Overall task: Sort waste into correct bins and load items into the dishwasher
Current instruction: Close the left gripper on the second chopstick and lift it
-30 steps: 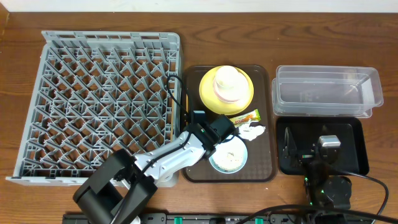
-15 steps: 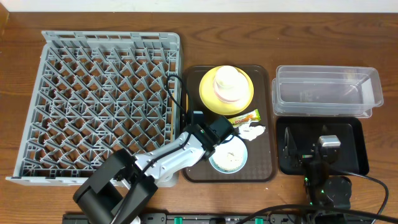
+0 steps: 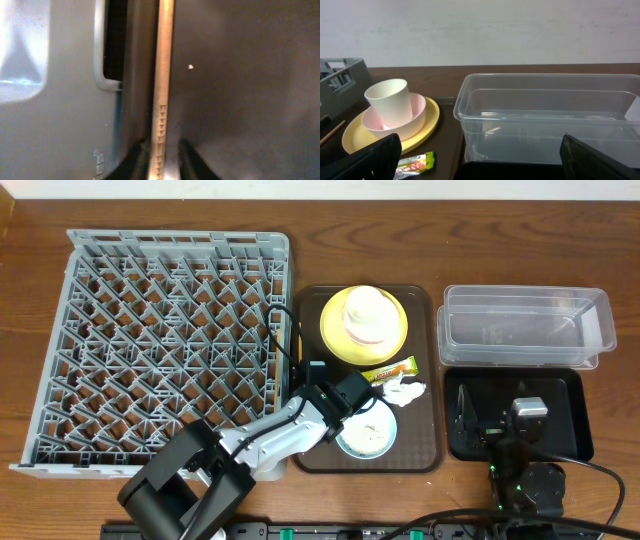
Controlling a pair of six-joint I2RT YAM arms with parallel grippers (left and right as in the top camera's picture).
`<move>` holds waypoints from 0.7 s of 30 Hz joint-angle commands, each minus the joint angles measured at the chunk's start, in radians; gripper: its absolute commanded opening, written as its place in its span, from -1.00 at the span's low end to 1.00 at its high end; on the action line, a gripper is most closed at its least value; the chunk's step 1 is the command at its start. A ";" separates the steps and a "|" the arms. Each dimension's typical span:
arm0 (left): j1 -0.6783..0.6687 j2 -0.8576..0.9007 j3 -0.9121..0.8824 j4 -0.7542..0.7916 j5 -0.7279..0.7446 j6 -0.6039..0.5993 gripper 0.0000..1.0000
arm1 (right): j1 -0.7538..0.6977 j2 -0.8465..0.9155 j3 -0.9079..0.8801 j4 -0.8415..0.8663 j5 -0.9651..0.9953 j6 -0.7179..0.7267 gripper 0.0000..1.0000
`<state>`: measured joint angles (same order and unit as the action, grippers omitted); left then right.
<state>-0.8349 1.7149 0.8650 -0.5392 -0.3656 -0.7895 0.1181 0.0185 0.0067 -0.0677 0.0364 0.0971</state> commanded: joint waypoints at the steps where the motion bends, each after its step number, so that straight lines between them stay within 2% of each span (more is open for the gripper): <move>1: 0.007 0.013 -0.026 0.000 0.013 -0.009 -0.48 | 0.006 -0.002 -0.001 -0.004 -0.001 -0.009 0.98; 4: 0.007 0.013 -0.026 0.031 0.129 -0.009 -0.49 | 0.006 -0.002 -0.001 -0.004 0.000 -0.009 0.98; 8: 0.007 0.013 -0.026 0.055 0.201 -0.008 -0.50 | 0.006 -0.002 -0.001 -0.004 -0.001 -0.009 0.99; 12: 0.007 0.013 -0.026 0.072 0.201 -0.008 -0.62 | 0.006 -0.002 -0.001 -0.004 0.000 -0.009 0.98; 13: 0.007 0.013 -0.026 0.074 0.201 -0.008 -0.76 | 0.006 -0.002 -0.001 -0.004 0.000 -0.009 0.99; 14: 0.007 0.013 -0.026 0.074 0.198 -0.008 -0.80 | 0.006 -0.002 -0.001 -0.004 0.000 -0.009 0.99; 21: 0.007 0.013 -0.029 0.073 0.198 -0.008 -0.84 | 0.006 -0.002 -0.001 -0.004 0.000 -0.009 0.99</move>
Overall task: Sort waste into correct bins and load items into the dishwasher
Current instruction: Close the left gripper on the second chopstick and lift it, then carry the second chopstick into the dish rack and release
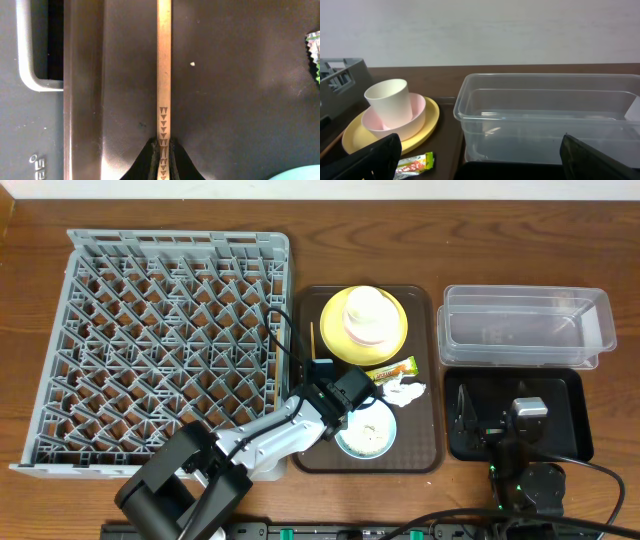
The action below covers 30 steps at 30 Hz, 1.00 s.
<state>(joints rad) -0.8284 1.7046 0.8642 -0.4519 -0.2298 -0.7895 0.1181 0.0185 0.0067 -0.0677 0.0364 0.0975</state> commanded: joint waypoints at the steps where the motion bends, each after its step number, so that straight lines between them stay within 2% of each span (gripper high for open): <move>1: 0.001 0.024 -0.029 -0.014 0.062 -0.008 -0.85 | 0.006 -0.002 -0.001 -0.004 0.000 -0.009 0.99; 10: 0.003 -0.021 0.008 -0.050 0.035 0.037 -0.85 | 0.006 -0.002 -0.001 -0.004 0.000 -0.009 0.99; 17: 0.003 -0.244 0.031 -0.079 -0.072 0.050 -0.85 | 0.006 -0.002 -0.001 -0.004 0.000 -0.009 0.99; 19: 0.006 -0.339 0.031 -0.079 -0.083 0.142 -0.85 | 0.006 -0.002 -0.001 -0.004 0.000 -0.009 0.99; 23: 0.024 -0.441 0.030 -0.120 -0.164 0.233 -0.85 | 0.006 -0.002 -0.001 -0.004 0.000 -0.009 0.98; 26: 0.057 -0.480 0.030 -0.163 -0.254 0.280 -0.85 | 0.006 -0.002 -0.001 -0.004 -0.001 -0.009 0.99; 30: 0.129 -0.482 0.030 -0.188 -0.277 0.359 -0.85 | 0.006 -0.002 -0.001 -0.004 0.000 -0.009 0.99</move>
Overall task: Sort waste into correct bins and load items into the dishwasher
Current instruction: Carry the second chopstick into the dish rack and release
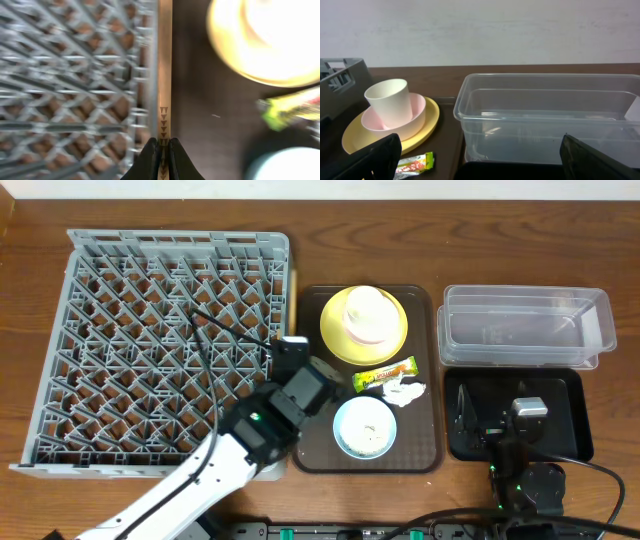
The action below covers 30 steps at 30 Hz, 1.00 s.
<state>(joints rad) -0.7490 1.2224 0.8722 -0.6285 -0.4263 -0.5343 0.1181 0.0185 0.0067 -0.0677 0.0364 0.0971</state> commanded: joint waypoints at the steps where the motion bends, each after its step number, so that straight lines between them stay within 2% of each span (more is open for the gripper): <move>1: 0.067 0.003 0.022 -0.015 -0.080 0.118 -0.85 | 0.006 -0.002 -0.001 -0.004 0.000 -0.009 0.99; 7: 0.149 0.035 0.022 -0.019 -0.070 0.187 -0.87 | 0.006 -0.002 -0.001 -0.004 -0.001 -0.009 0.98; 10: 0.172 0.056 0.022 -0.019 -0.003 0.232 -0.85 | 0.006 -0.002 -0.001 -0.004 0.000 -0.009 0.98; 19: 0.181 0.079 0.022 -0.022 0.026 0.230 -0.84 | 0.006 -0.002 -0.001 -0.004 -0.001 -0.009 0.98; 25: 0.181 0.079 0.022 -0.031 0.035 0.108 -0.85 | 0.006 -0.002 -0.001 -0.004 0.000 -0.009 0.98; 30: 0.181 0.080 0.022 -0.030 0.063 0.107 -0.85 | 0.006 -0.002 -0.001 -0.004 0.000 -0.009 0.99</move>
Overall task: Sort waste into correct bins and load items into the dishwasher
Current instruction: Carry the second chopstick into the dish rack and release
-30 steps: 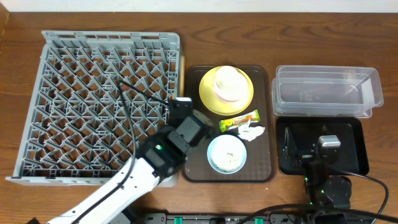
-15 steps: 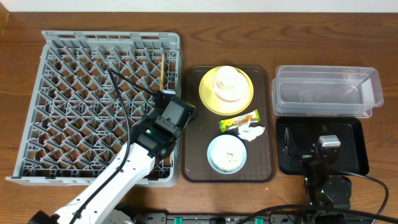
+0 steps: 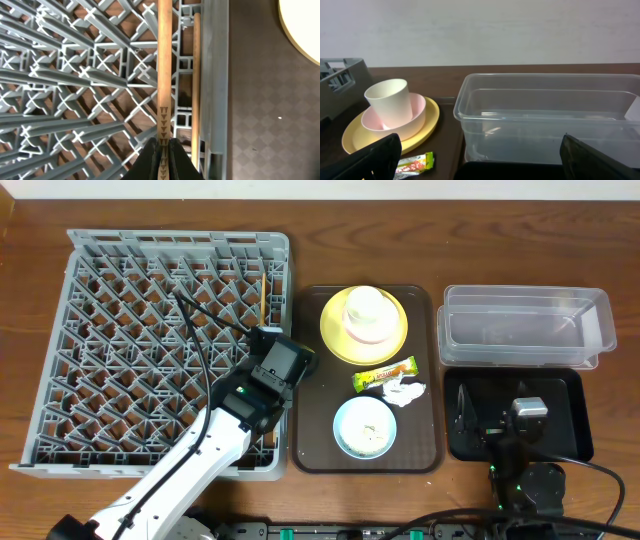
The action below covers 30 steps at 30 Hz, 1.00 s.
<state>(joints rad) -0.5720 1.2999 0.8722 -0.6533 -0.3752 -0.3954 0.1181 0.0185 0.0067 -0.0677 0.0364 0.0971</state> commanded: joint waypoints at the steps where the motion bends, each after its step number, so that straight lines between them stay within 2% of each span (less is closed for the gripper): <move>1: 0.004 0.002 0.022 -0.005 0.012 -0.031 -0.84 | 0.006 -0.002 -0.001 -0.004 0.000 -0.009 0.98; 4: 0.004 0.002 0.022 -0.005 0.012 -0.028 -0.83 | 0.006 -0.002 -0.001 -0.004 0.000 -0.009 0.99; 6: 0.004 0.002 0.022 -0.005 0.012 -0.028 -0.67 | 0.006 -0.002 -0.001 -0.004 0.000 -0.009 0.98; 7: 0.004 0.002 0.022 -0.005 0.012 -0.028 -0.51 | 0.006 -0.002 -0.001 -0.004 -0.001 -0.009 0.98; 24: 0.005 -0.027 0.025 0.014 0.027 -0.029 -0.44 | 0.006 -0.002 -0.001 -0.004 0.000 -0.009 0.98; 25: 0.005 -0.036 0.025 0.018 0.027 -0.029 -0.10 | 0.006 -0.002 -0.001 -0.004 0.000 -0.009 0.99; 26: 0.005 -0.042 0.025 0.018 0.027 -0.029 0.02 | 0.006 -0.002 -0.001 -0.004 0.000 -0.009 0.99; 28: 0.005 -0.056 0.025 0.017 0.027 -0.029 0.22 | 0.006 -0.002 -0.001 -0.004 0.000 -0.009 0.99; 30: 0.007 -0.073 0.027 0.018 0.027 -0.035 0.25 | 0.006 -0.002 -0.001 -0.004 0.000 -0.009 0.99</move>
<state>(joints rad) -0.5720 1.2659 0.8722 -0.6357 -0.3428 -0.4229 0.1181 0.0185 0.0067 -0.0677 0.0364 0.0971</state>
